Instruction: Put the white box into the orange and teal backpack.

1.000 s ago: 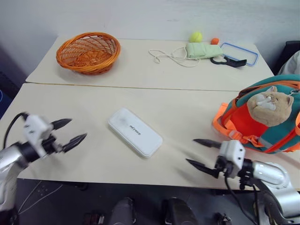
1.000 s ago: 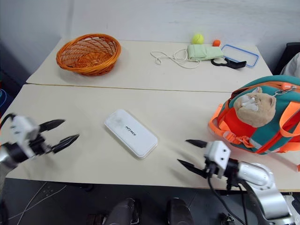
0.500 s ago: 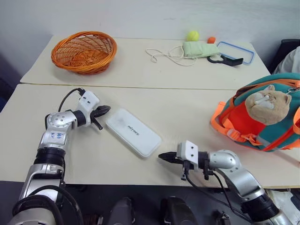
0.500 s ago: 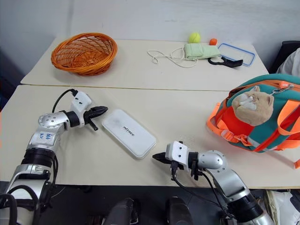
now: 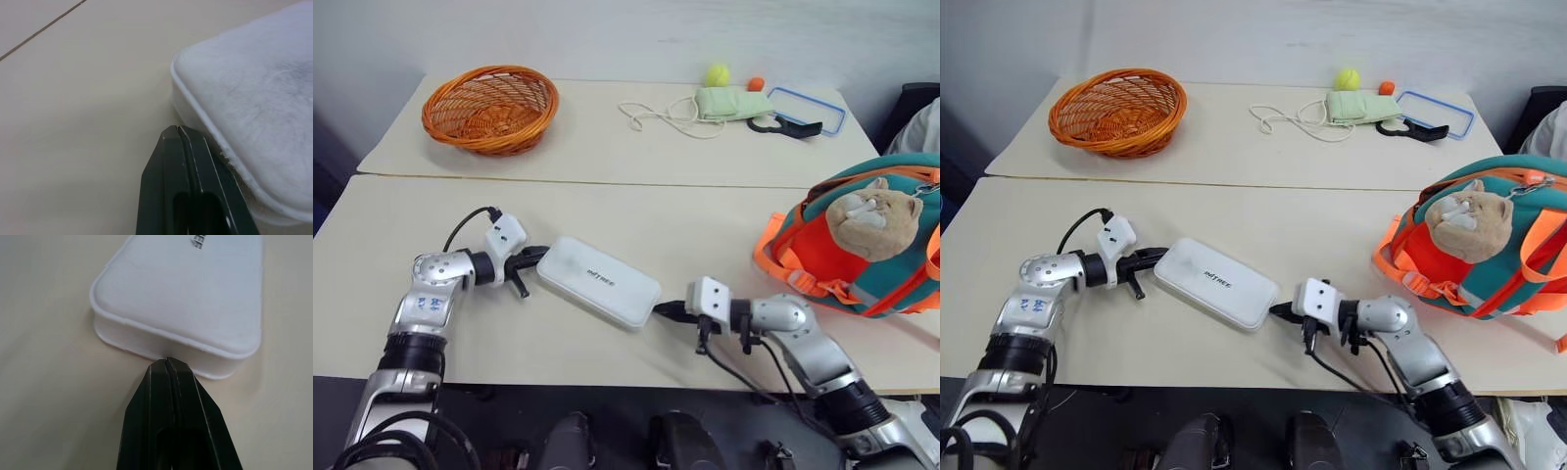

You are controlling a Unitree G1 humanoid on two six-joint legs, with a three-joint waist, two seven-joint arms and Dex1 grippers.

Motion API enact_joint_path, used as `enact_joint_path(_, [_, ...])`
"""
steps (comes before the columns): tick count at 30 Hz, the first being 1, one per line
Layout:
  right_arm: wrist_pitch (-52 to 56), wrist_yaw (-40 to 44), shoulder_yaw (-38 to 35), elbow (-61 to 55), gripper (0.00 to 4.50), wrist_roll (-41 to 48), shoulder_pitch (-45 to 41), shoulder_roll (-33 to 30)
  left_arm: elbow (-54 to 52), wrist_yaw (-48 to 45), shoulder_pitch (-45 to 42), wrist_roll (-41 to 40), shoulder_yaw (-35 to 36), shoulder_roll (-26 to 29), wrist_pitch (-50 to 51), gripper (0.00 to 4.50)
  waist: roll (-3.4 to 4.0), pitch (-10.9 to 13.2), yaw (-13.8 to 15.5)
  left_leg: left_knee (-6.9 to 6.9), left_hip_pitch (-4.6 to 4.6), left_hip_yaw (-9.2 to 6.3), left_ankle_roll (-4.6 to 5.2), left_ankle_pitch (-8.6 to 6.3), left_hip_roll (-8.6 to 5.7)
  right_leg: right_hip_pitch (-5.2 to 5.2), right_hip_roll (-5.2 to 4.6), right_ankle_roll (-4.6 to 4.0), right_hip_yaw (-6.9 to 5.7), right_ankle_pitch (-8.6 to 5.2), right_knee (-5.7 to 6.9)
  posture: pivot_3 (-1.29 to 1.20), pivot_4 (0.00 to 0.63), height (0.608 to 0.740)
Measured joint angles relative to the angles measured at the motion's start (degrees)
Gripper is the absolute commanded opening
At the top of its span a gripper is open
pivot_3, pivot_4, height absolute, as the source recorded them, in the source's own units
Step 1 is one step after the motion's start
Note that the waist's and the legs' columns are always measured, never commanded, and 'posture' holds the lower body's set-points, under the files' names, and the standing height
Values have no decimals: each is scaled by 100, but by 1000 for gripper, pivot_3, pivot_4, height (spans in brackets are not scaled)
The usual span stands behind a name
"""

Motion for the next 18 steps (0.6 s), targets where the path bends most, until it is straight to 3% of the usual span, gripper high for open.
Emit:
enact_joint_path(12, [-550,105,-386,1000,0,-116,-399,-223,-2295,201,1539,-695,272,-3,1330,24,1,0,-6,-9,8,-2,2,-1,-3,4,-6,0,1,0,-8,0,150,740])
enact_joint_path(15, [-677,111,-389,1063,0,-157,-404,-226,-2360,414,1690,-782,438,32,1589,24,1,0,-5,-9,11,-2,2,-1,-3,5,-6,0,1,0,-8,0,150,740])
enact_joint_path(18, [-696,167,-412,1077,0,-149,-391,-338,-2055,496,1695,-1241,1033,310,2497,613,1,0,-15,-13,17,-2,1,0,-1,8,-5,0,1,0,-5,0,150,740])
